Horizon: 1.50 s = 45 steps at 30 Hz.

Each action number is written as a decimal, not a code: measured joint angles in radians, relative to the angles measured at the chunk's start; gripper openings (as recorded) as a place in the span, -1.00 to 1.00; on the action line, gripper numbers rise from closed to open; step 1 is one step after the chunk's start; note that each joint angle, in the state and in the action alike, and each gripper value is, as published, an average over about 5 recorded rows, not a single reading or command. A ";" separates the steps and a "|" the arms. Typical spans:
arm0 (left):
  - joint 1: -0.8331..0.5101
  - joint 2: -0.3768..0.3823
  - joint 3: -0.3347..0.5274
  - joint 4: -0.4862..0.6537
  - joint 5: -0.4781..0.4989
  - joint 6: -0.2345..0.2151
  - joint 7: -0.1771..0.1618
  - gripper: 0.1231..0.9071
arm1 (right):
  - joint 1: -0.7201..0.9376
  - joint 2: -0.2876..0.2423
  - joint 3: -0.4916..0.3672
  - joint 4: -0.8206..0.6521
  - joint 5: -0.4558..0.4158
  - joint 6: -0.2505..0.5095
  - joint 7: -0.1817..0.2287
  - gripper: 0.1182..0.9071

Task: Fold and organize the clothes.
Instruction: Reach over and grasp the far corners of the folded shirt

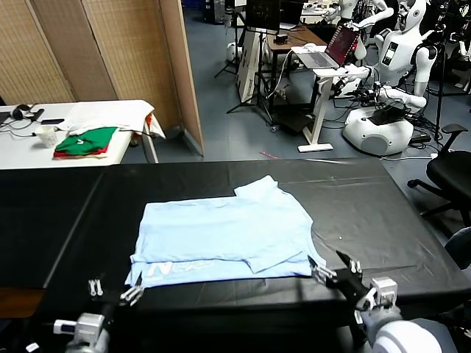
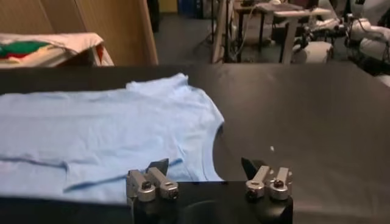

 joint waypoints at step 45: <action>-0.882 0.237 0.282 0.692 -0.641 0.269 -0.016 0.95 | 0.864 0.153 -0.434 -0.914 0.063 -0.039 -0.039 0.85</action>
